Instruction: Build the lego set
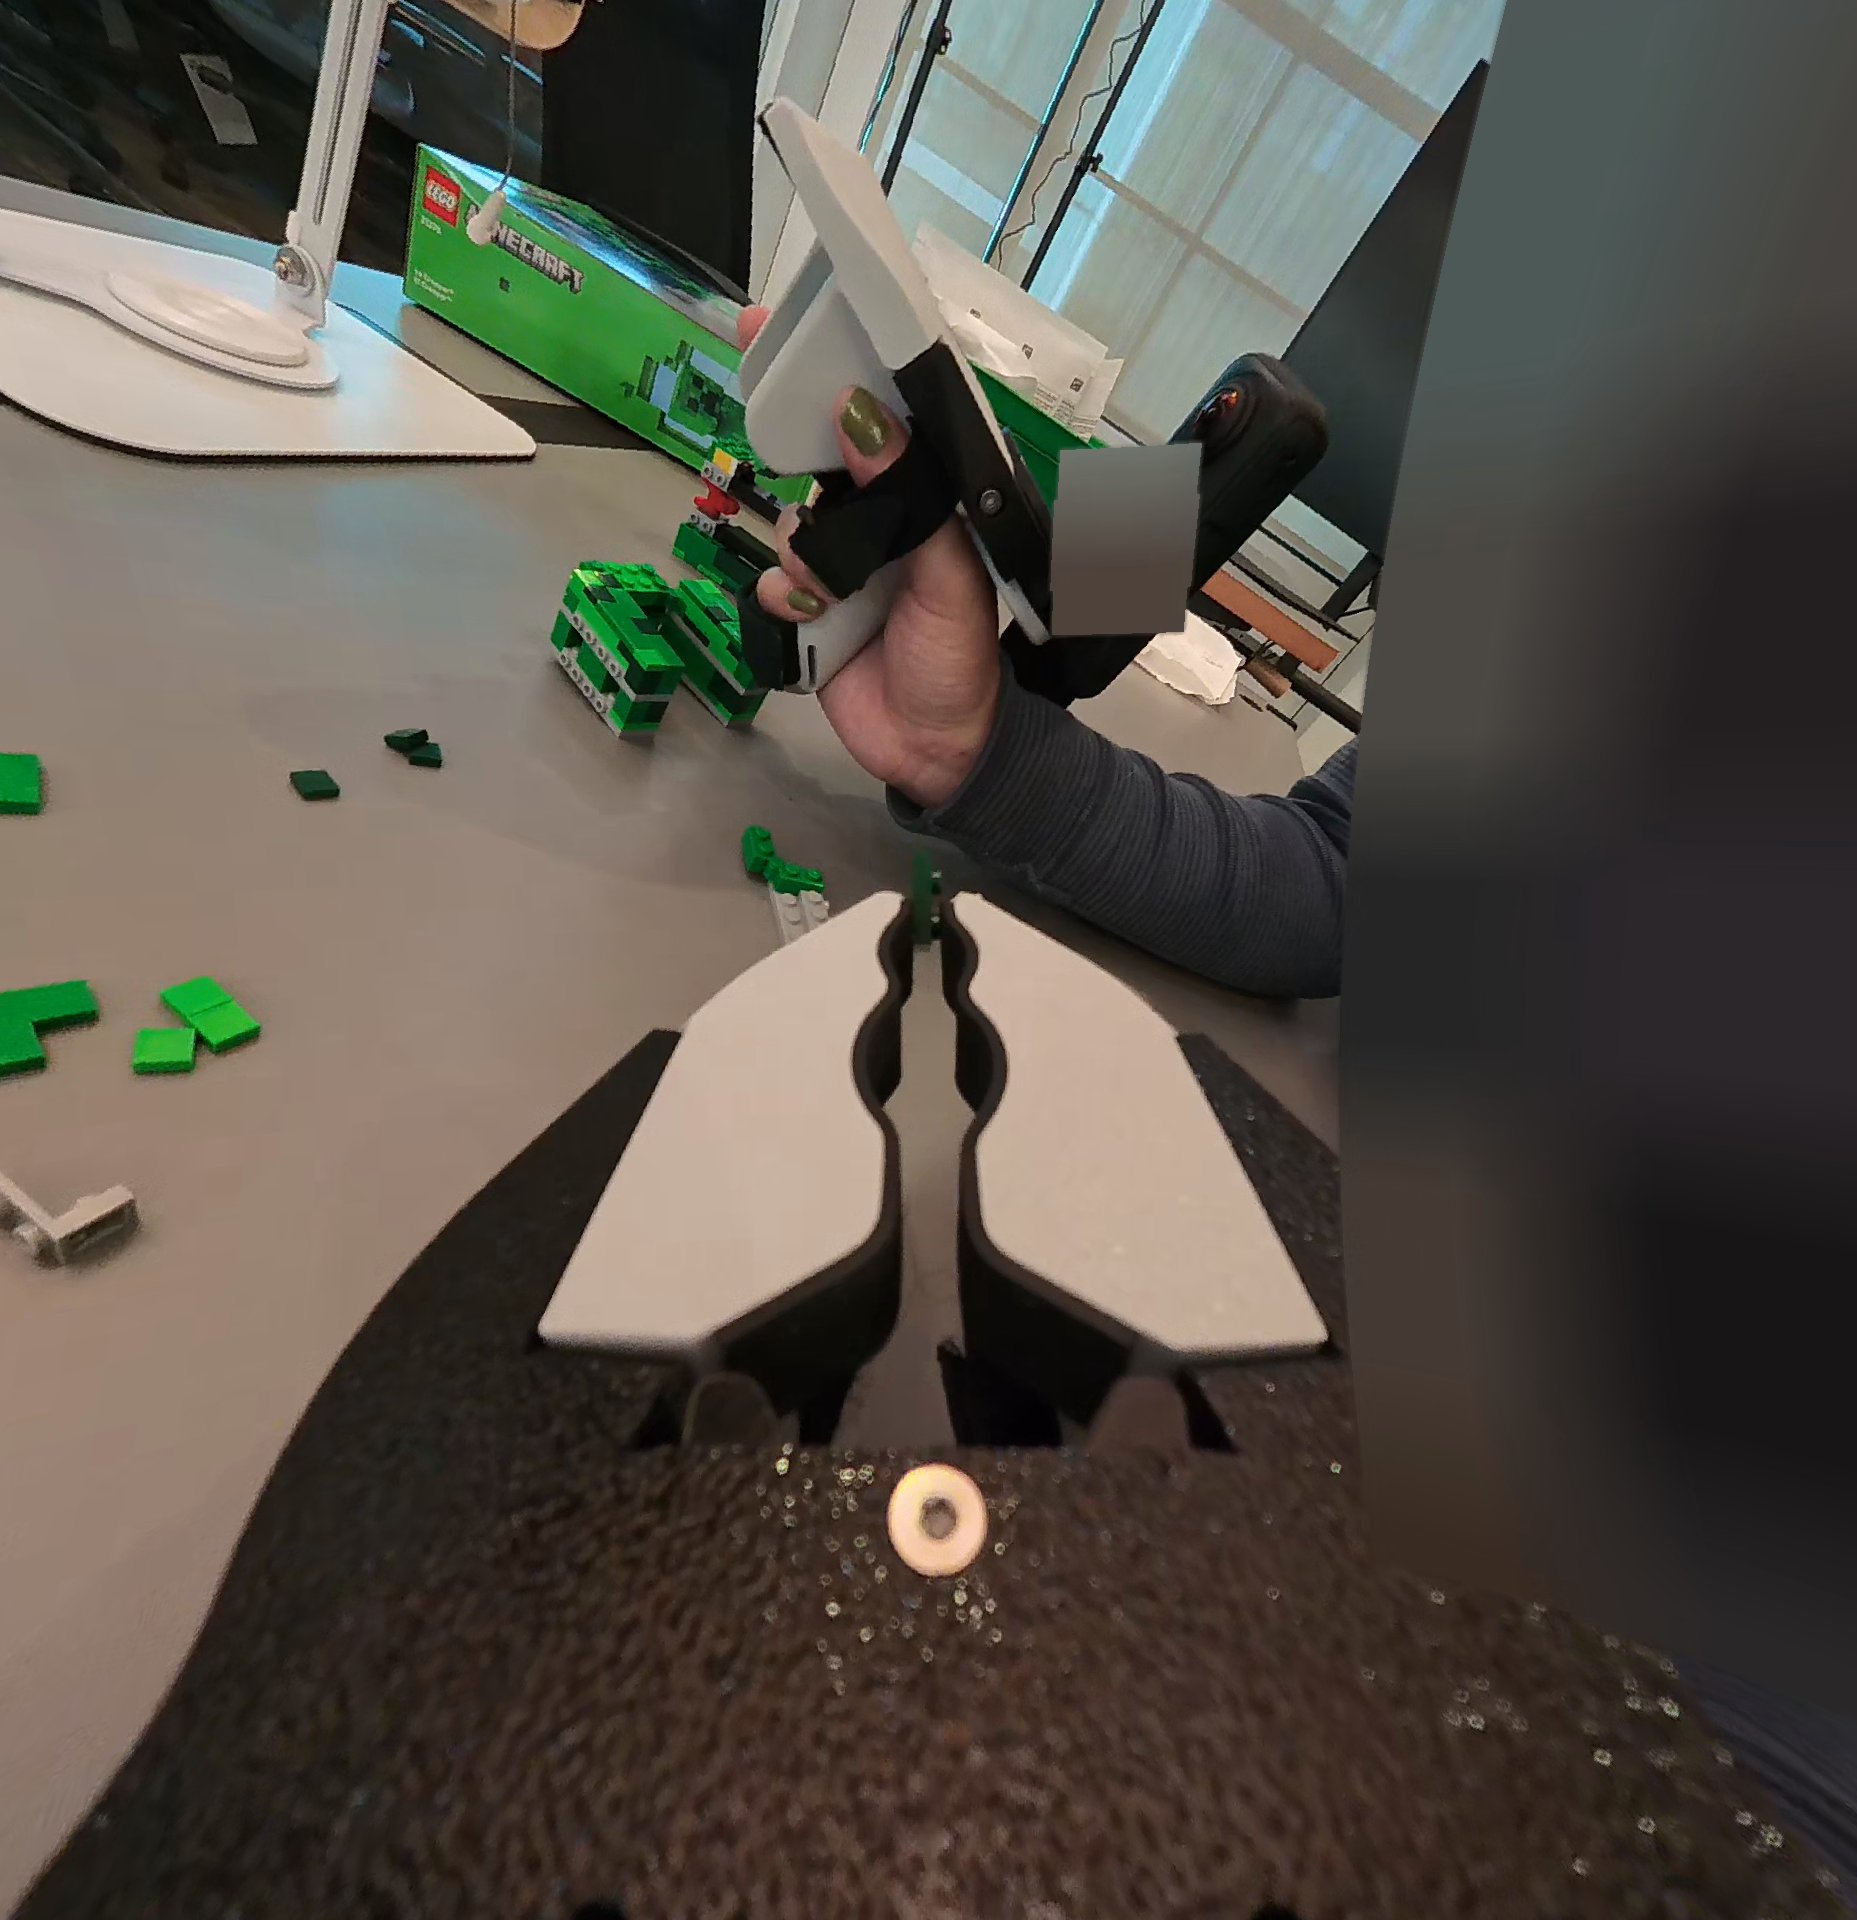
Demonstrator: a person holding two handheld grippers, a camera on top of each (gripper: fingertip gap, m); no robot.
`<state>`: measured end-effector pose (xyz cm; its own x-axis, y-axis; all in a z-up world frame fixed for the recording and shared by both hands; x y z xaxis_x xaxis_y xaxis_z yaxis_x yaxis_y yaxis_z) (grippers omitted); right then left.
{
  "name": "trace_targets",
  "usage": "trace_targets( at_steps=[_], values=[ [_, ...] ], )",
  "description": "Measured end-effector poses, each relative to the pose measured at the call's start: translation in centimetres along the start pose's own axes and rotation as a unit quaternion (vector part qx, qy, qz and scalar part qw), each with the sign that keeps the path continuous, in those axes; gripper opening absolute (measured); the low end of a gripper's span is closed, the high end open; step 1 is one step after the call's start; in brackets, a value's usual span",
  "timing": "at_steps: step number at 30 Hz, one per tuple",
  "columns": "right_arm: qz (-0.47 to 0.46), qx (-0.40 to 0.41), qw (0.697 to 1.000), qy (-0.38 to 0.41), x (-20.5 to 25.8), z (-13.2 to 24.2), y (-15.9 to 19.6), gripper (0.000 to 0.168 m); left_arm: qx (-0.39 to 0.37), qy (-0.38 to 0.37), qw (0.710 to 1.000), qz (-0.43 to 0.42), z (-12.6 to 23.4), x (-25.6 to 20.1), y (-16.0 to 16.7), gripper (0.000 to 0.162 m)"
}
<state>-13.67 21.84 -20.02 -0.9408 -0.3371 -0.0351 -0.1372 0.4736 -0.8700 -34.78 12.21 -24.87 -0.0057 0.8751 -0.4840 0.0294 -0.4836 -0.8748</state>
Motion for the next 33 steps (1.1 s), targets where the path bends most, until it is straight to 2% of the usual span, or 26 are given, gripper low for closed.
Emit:
trace_targets(
  at_steps=[12, 14, 15, 17, 19, 21, 22, 25, 33],
  values=[
    [-0.008, 0.003, 1.0, -0.002, -0.1, 0.0, 0.1, 0.0, 0.001, -0.014, 1.0, -0.009, 0.1, 0.1, -0.1, 0.004],
    [-0.024, 0.004, 0.999, -0.045, 0.6, -0.1, 0.2, 0.0, 0.002, -0.041, 0.999, -0.033, 0.2, 0.2, -0.3, 0.004],
    [-0.041, 0.003, 0.995, -0.093, 1.3, 0.0, 0.2, 0.0, 0.004, -0.059, 0.997, -0.052, 0.3, 0.2, -0.4, 0.004],
    [-0.11, 0.019, 0.962, -0.25, 3.4, 0.6, 0.1, 0.0, 0.013, -0.085, 0.993, -0.086, 0.4, 0.0, -0.7, 0.004],
    [-0.199, 0.08, 0.889, -0.404, 5.5, 1.4, 0.4, 0.003, 0.029, -0.104, 0.987, -0.121, 0.3, -0.2, -0.7, 0.004],
    [-0.232, 0.15, 0.823, -0.496, 7.2, 2.3, 1.0, 0.007, 0.035, -0.103, 0.982, -0.151, 0.1, -0.6, -0.9, 0.004],
    [-0.223, 0.173, 0.805, -0.522, 7.9, 2.7, 1.3, 0.008, 0.034, -0.101, 0.981, -0.162, 0.1, -0.8, -1.0, 0.004],
    [-0.18, 0.197, 0.79, -0.552, 9.2, 3.5, 1.7, 0.008, 0.036, -0.096, 0.979, -0.177, 0.0, -1.1, -1.1, 0.004],
    [-0.18, 0.197, 0.777, -0.571, 9.5, 3.9, 1.7, 0.009, 0.054, -0.07, 0.981, -0.172, -0.7, -1.3, -0.7, 0.004]
  ],
)
Point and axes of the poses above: each gripper's, where its closed fingertips meet, z back along the fingers, y out of its underside, x = y × z across the jaws, the point moved 7 cm from there along z, back along the fingers, and after that the axes turned 15 degrees about y, right-handed, at the moved point
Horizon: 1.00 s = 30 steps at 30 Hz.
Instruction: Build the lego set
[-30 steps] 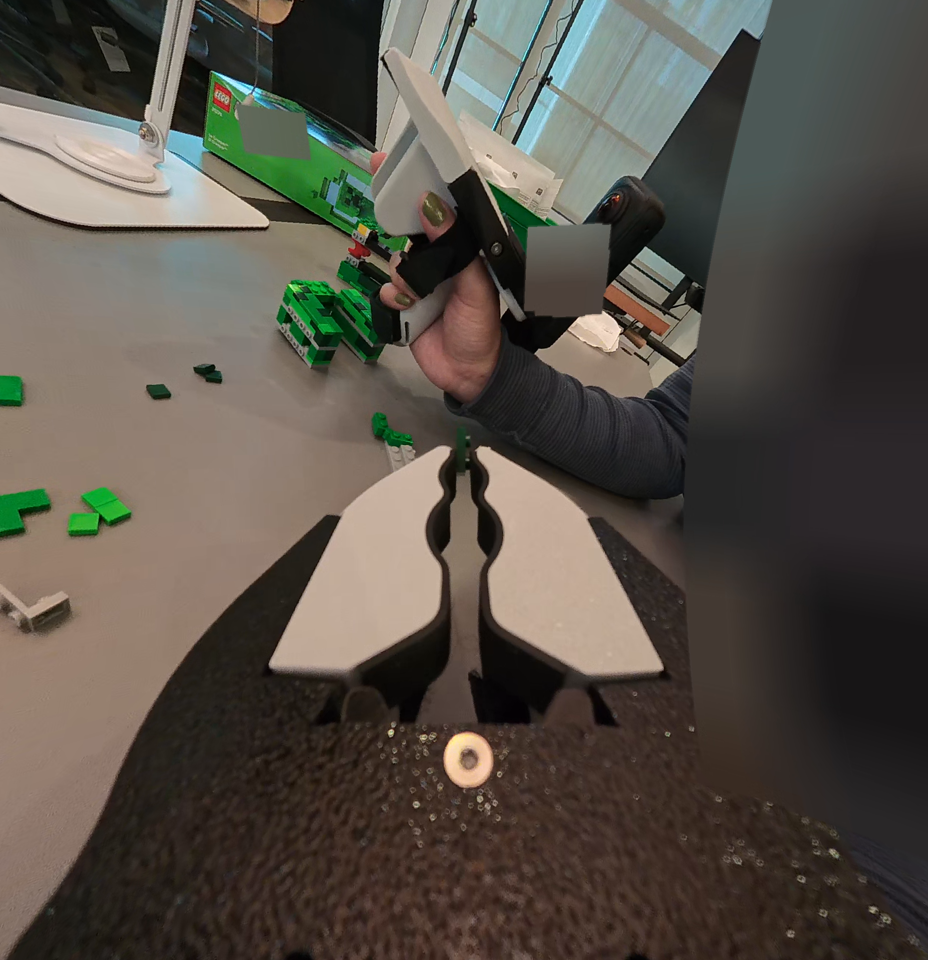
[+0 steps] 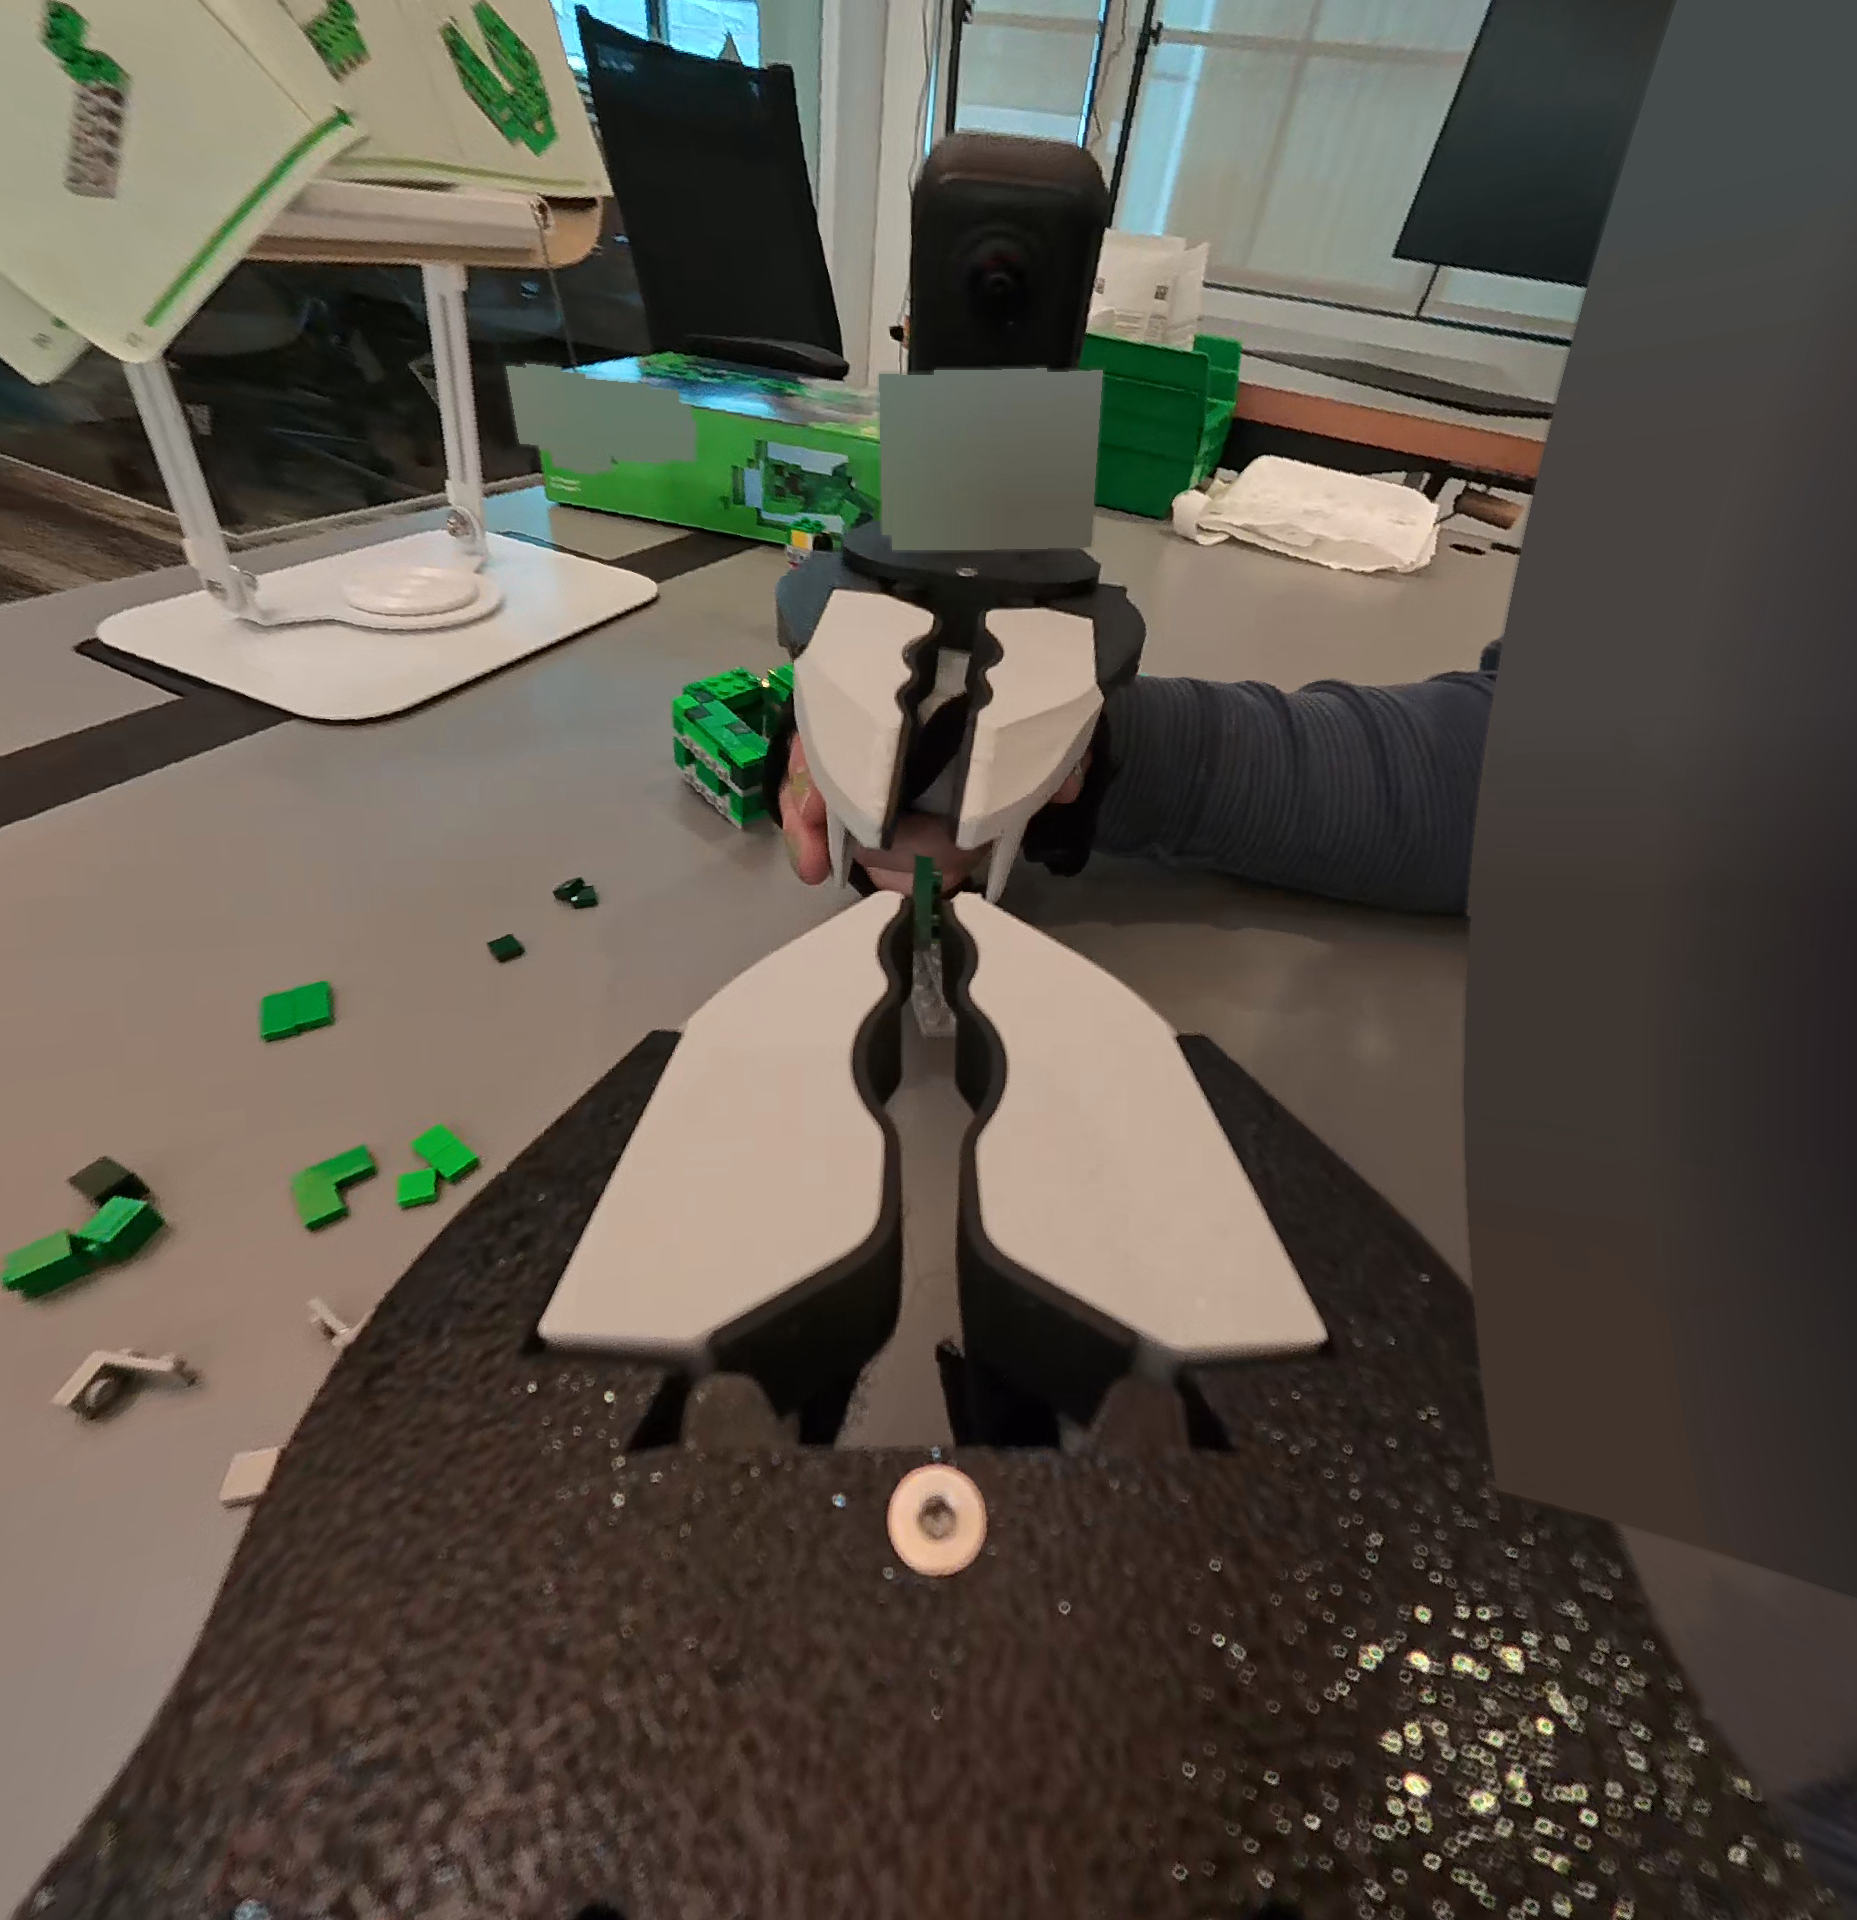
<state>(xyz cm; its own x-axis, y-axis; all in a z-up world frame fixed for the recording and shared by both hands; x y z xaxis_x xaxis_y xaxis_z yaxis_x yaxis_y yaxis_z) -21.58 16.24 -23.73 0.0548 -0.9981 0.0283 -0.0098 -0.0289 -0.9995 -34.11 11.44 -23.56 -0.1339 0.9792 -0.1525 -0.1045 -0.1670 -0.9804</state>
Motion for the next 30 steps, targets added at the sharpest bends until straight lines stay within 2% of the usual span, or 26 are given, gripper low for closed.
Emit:
trace_targets(
  at_steps=[10, 14, 17, 20, 22, 26, 30],
  values=[
    [0.003, 0.019, 1.0, -0.014, 0.2, -0.2, 0.3, 0.004, -0.003, 0.01, 1.0, 0.005, -0.1, -0.1, 0.0, 0.004],
    [-0.015, 0.013, 1.0, 0.01, -0.4, -0.2, 0.1, 0.003, -0.022, -0.019, 1.0, 0.0, 0.0, 0.3, -0.2, 0.006],
    [-0.037, 0.022, 0.996, 0.078, -1.8, -0.1, 0.3, 0.002, -0.011, -0.106, 0.994, -0.039, 0.3, 1.0, -0.5, 0.03],
    [-0.072, 0.035, 0.99, 0.115, -2.9, 0.0, 0.6, 0.002, 0.036, -0.23, 0.959, -0.164, 0.1, 0.8, -1.2, 0.031],
    [-0.079, 0.046, 0.987, 0.134, -3.3, 0.0, 0.9, 0.002, 0.085, -0.284, 0.928, -0.227, -0.5, 0.5, -1.3, 0.03],
    [-0.082, 0.053, 0.985, 0.14, -3.4, -0.1, 1.0, 0.002, 0.179, -0.328, 0.891, -0.258, -2.0, 1.1, -0.8, 0.028],
    [-0.086, 0.052, 0.987, 0.129, -3.3, -0.1, 1.0, 0.002, 0.223, -0.357, 0.849, -0.319, -3.0, 0.9, -0.7, 0.022]
  ],
)
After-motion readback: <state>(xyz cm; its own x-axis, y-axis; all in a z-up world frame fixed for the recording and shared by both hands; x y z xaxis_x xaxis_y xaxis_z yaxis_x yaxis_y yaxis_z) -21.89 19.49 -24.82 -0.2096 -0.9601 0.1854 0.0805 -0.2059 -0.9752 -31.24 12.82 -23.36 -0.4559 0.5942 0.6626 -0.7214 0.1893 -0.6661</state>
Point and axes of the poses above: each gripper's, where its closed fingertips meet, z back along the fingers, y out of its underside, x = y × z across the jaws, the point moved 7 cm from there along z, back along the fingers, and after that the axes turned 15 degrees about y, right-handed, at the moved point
